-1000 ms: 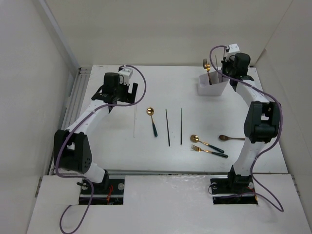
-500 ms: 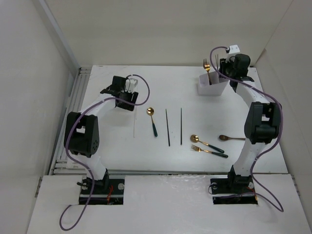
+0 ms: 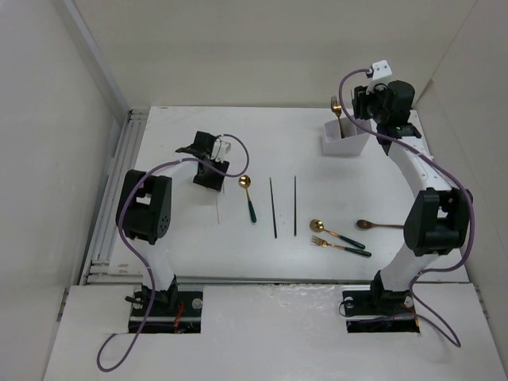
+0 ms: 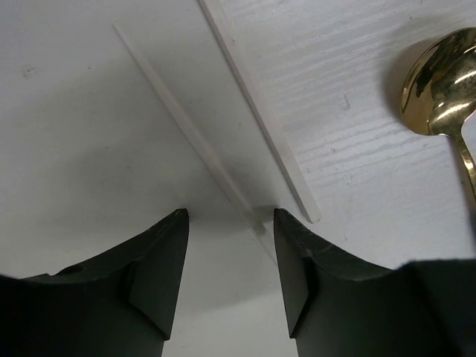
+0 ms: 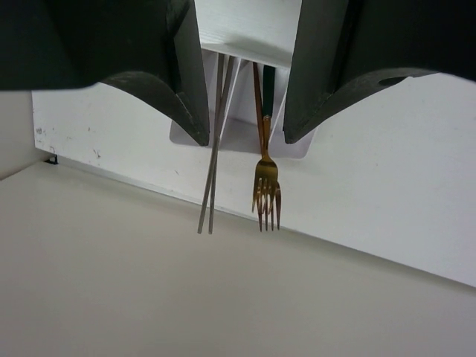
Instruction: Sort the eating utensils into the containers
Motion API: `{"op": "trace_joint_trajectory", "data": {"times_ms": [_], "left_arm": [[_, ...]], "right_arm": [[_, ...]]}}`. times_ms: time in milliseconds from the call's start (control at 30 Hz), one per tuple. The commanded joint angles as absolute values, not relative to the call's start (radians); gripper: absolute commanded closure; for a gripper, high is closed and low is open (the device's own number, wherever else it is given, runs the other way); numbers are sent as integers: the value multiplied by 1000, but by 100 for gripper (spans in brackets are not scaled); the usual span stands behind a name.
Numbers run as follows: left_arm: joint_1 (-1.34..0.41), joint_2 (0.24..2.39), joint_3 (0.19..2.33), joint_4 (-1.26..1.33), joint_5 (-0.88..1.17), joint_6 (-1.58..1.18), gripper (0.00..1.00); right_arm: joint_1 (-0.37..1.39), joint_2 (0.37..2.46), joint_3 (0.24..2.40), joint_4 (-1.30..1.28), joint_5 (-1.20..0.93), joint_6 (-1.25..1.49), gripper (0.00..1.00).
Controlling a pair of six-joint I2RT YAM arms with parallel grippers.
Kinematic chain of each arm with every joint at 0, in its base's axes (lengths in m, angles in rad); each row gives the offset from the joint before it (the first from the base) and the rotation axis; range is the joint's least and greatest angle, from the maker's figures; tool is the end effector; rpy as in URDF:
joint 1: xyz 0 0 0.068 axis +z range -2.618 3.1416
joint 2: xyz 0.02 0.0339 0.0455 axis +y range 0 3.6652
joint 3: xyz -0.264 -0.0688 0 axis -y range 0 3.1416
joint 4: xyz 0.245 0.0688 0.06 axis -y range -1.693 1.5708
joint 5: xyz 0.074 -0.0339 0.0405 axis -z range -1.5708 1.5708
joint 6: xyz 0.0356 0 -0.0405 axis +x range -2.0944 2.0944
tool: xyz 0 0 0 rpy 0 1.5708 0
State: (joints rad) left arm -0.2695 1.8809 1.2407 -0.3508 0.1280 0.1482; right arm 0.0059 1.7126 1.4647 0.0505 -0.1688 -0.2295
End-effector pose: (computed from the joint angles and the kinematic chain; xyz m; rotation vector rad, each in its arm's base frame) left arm 0.3774 -0.1090 0.1752 0.5793 2.4969 -0.2103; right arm 0.4165 0.0084 0.3515 -0.3281 1.7346 -0.0130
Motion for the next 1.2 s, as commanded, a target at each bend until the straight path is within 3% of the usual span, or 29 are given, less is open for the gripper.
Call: {"op": "trace_joint_trajectory", "data": {"times_ms": [0,167,200,300,367,433,867,1167], "left_arm": [[-278,1900,1273,-371,129,152,54],[-278,1922,1273,-371,108,152,54],[-278,1934,1282,-371,98,152,61],[-278,1959,1292,-410,89,152,65],[-278,1970,1292,-420,107,161,77],[-278,1970,1292,-420,117,152,99],[-204,1870,1402,-408,136,155,100],[-204,1752,1543,-479,353,135,100]], "right_arm": [[3,1680,1433,81,-189,-241,50],[3,1660,1404,81,-189,-241,50],[3,1660,1394,81,-189,-241,50],[3,1647,1394,81,-189,-241,50],[3,1626,1394,81,-189,-241,50],[12,1617,1385,81,-189,-241,50],[104,1539,1355,81,-288,-333,50],[155,1539,1327,81,-512,-333,49]]}}
